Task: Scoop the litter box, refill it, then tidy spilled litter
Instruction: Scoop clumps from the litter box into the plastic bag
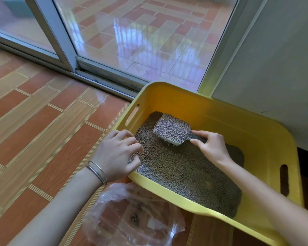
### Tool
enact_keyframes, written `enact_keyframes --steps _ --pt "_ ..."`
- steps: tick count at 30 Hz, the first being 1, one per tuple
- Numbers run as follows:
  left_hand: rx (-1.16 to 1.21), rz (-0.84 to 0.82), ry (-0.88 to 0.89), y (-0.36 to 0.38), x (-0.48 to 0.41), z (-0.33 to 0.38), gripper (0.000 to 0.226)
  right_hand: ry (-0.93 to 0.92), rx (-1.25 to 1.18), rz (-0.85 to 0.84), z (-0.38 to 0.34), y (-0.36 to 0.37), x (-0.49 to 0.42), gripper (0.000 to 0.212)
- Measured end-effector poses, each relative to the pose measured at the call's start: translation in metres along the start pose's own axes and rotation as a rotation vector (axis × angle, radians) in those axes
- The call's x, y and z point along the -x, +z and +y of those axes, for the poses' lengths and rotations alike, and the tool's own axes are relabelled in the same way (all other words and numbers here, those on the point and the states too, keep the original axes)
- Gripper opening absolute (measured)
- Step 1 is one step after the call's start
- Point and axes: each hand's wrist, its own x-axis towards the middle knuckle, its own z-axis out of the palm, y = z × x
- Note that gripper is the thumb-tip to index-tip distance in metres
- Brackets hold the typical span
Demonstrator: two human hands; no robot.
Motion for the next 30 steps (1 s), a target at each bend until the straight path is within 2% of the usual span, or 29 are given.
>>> enact_keyframes --steps 15,30 --pt "-0.080 -0.033 0.008 -0.002 0.002 0.003 0.033 -0.036 0.053 -0.062 0.002 -0.010 0.029 0.036" --pt "-0.103 -0.034 0.017 0.001 0.001 0.002 0.034 -0.144 0.050 -0.033 -0.009 -0.012 0.030 0.038"
